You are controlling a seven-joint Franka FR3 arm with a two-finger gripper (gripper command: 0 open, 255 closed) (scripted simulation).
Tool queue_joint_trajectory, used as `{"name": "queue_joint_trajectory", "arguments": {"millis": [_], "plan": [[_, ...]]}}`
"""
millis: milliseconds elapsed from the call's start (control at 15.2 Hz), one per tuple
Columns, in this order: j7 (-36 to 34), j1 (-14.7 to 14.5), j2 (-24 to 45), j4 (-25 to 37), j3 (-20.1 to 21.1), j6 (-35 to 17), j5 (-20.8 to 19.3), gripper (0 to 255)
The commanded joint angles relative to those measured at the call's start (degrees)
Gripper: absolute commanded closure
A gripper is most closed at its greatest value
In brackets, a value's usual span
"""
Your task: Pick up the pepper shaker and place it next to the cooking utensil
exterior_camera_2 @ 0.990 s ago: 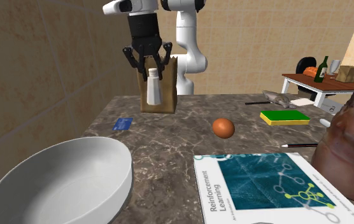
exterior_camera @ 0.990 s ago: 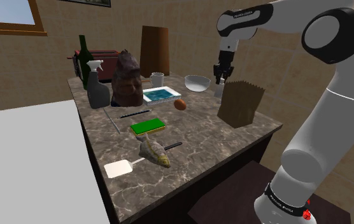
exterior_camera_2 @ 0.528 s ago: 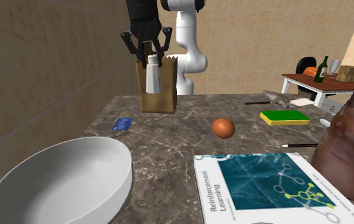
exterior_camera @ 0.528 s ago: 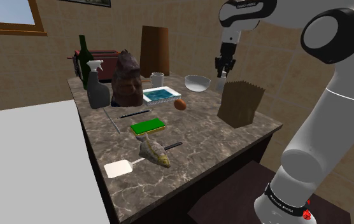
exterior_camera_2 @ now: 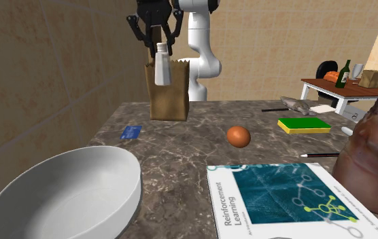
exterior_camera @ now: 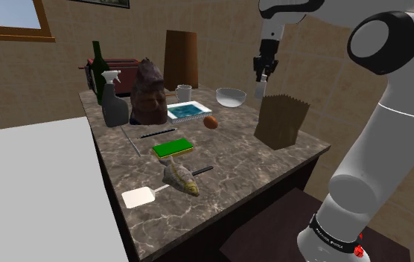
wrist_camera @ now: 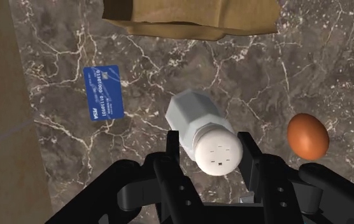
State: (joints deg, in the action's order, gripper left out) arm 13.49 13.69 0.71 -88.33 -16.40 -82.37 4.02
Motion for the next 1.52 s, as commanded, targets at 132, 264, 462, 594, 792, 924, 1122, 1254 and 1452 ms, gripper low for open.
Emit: {"name": "queue_joint_trajectory", "arguments": {"millis": [132,264,462,594,792,924,1122,1254,1452], "plan": [[0.1,0.2,1.3,4.7,-0.2,3.5,0.4,255],[-1.2,-0.5,-0.6,2.5,0.5,3.1,0.0,255],[-5.3,-2.5,-6.1,-3.7,2.6,1.8,-0.9,255],[-8.0,-3.6,-9.3,-7.3,4.2,1.2,-1.1,255],[-12.0,-5.1,-13.7,-12.0,6.6,0.6,-1.1,255],[-14.7,-6.0,-16.3,-14.7,8.4,0.3,-0.8,255],[-18.7,-7.2,-19.9,-18.3,11.0,0.0,0.0,255],[-21.4,-8.1,-22.0,-20.3,12.9,-0.2,0.7,255],[-25.4,-9.4,-24.7,-22.8,15.7,-0.3,2.0,255]]}}
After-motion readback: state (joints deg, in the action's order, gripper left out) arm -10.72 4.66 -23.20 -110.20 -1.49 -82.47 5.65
